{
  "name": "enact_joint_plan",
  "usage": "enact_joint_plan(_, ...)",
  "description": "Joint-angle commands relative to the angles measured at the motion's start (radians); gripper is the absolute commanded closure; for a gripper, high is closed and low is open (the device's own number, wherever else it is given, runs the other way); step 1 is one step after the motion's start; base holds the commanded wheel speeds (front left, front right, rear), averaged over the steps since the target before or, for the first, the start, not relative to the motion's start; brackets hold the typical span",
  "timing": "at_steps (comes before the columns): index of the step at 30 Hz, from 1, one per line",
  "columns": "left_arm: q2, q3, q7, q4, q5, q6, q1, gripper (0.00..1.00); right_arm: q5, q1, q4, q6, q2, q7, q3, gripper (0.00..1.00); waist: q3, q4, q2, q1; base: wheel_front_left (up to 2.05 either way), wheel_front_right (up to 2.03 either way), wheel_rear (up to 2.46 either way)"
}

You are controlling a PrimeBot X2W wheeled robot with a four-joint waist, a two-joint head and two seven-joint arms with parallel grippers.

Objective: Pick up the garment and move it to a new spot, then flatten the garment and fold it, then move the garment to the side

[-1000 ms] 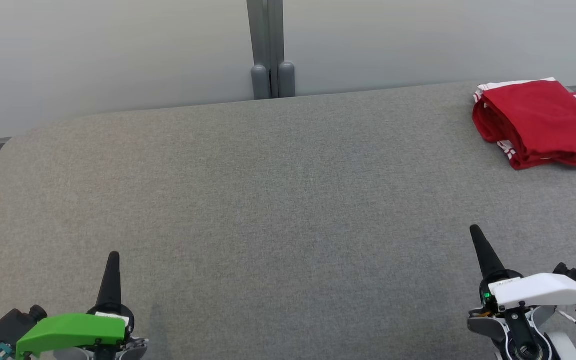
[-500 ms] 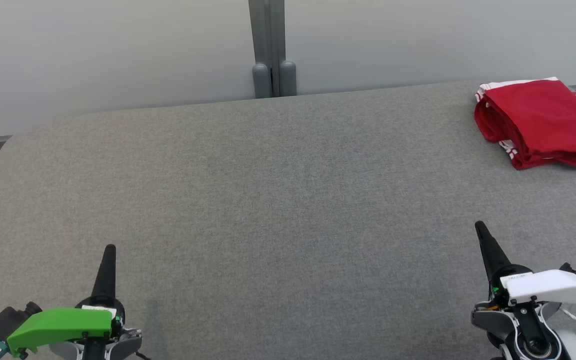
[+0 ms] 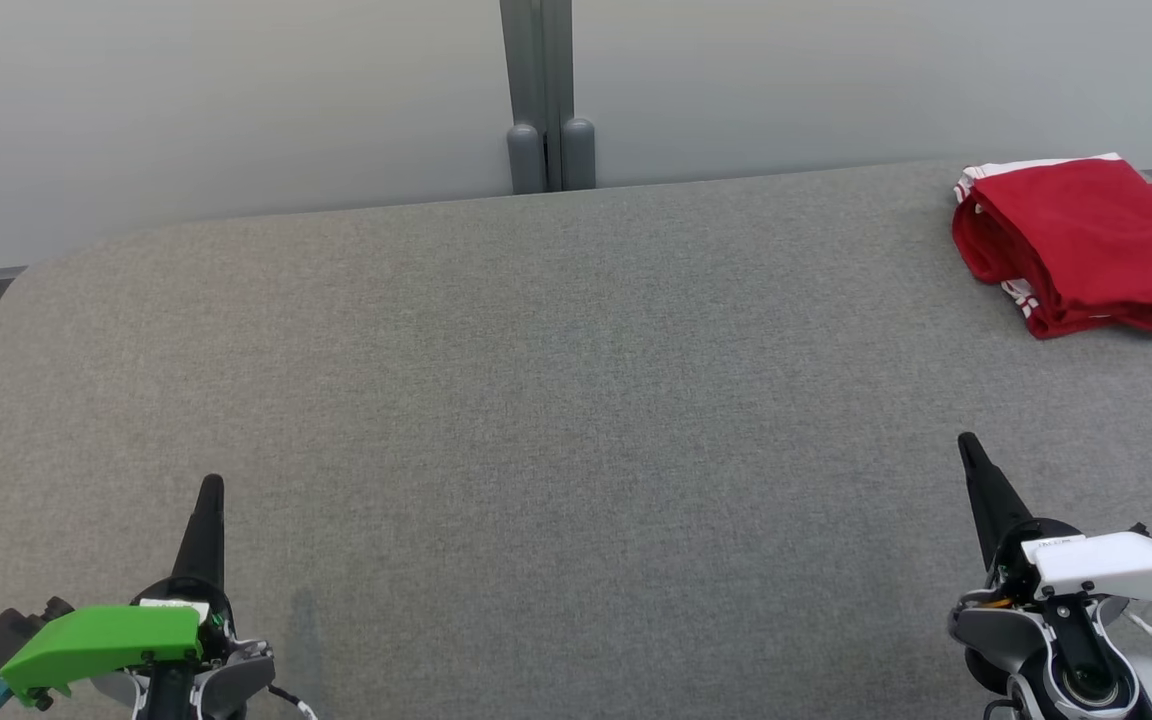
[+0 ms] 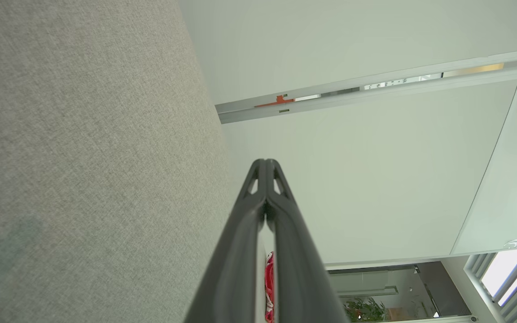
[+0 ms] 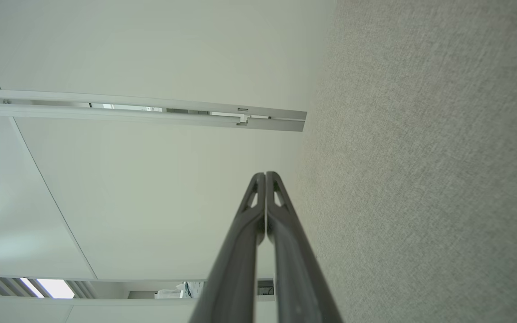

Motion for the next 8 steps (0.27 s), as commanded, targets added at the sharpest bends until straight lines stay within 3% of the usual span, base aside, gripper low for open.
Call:
enact_joint_plan(1, 0.004, 0.008, 0.007, 0.003, -0.026, -0.010, -0.023, 1.00, 0.021, -0.013, 0.001, 0.000, -0.001, 0.006, -0.006, 1.00, 0.000, 0.000, -0.0001, 0.0000, 0.00, 0.00, 0.00)
enact_joint_plan(8, 0.002, 0.017, 0.020, 0.014, -0.076, -0.018, -0.035, 1.00, 0.063, -0.018, 0.005, 0.000, 0.001, 0.021, -0.018, 1.00, 0.002, 0.002, -0.0001, 0.0000, 0.00, 0.00, 0.00)
